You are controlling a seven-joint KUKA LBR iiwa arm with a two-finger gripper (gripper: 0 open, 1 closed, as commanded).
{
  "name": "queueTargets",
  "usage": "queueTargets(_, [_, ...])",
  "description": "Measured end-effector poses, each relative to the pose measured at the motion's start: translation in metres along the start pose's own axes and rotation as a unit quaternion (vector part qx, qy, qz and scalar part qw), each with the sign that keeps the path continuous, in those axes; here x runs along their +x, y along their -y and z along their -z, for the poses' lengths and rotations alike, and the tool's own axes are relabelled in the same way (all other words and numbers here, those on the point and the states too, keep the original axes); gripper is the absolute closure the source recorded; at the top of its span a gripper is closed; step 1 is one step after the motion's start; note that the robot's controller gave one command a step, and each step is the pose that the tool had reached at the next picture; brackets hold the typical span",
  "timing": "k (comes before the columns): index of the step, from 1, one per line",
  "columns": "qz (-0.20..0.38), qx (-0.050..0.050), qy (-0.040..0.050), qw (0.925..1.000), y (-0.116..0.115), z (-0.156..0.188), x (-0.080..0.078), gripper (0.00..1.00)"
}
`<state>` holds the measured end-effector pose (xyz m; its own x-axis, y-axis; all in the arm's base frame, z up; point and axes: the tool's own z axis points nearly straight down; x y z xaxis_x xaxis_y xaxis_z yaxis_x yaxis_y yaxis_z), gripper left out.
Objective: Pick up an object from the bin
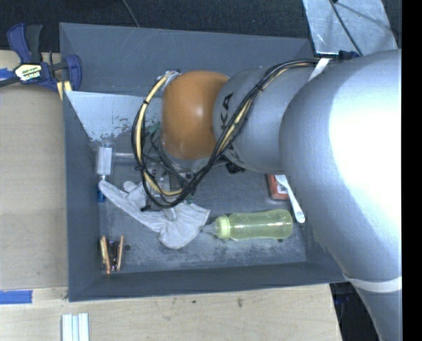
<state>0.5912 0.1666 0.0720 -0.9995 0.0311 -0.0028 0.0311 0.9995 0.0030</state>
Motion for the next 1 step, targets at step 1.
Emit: queueTargets(1, [-0.006, 0.0, 0.0023, 1.0, -0.0103, 0.1646, -0.0046, 1.0])
